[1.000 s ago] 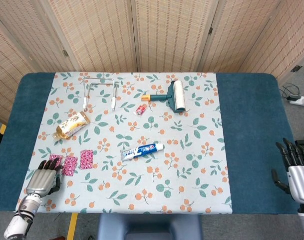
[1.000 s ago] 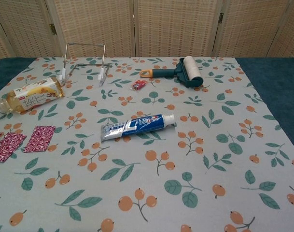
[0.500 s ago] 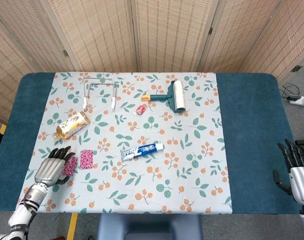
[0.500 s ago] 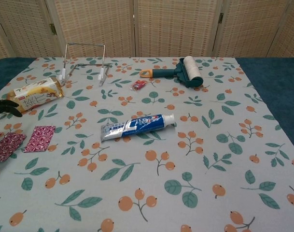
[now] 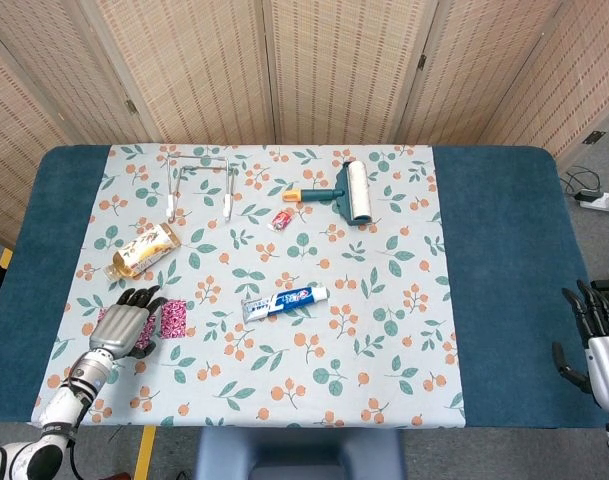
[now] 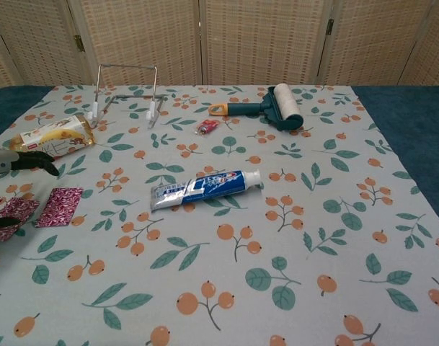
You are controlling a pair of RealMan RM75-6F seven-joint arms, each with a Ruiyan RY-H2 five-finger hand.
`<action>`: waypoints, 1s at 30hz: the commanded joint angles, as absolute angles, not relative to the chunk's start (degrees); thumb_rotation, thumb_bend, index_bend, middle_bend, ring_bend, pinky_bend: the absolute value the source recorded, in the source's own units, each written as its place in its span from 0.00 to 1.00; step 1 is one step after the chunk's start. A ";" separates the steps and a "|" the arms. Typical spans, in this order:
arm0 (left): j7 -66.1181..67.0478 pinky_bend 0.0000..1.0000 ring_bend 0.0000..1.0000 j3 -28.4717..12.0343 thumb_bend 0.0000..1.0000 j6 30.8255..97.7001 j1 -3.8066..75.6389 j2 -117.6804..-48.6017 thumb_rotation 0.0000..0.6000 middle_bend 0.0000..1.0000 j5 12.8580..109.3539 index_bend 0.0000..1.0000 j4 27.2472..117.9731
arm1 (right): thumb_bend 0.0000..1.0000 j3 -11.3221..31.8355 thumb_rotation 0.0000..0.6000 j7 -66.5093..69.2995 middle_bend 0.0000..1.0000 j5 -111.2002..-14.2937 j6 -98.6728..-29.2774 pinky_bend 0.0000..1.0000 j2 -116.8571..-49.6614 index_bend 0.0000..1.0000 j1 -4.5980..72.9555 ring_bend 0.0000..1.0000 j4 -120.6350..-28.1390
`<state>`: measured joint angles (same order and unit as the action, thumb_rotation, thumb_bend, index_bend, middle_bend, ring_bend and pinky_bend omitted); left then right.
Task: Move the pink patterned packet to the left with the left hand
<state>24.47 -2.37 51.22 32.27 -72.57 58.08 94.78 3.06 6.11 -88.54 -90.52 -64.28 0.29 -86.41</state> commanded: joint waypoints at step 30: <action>36.44 0.00 0.00 -1.64 0.35 54.55 39.97 -82.57 1.00 0.00 38.08 0.11 90.23 | 0.50 3.39 1.00 7.80 0.00 -88.31 -90.51 0.00 -64.29 0.00 0.20 0.00 -84.93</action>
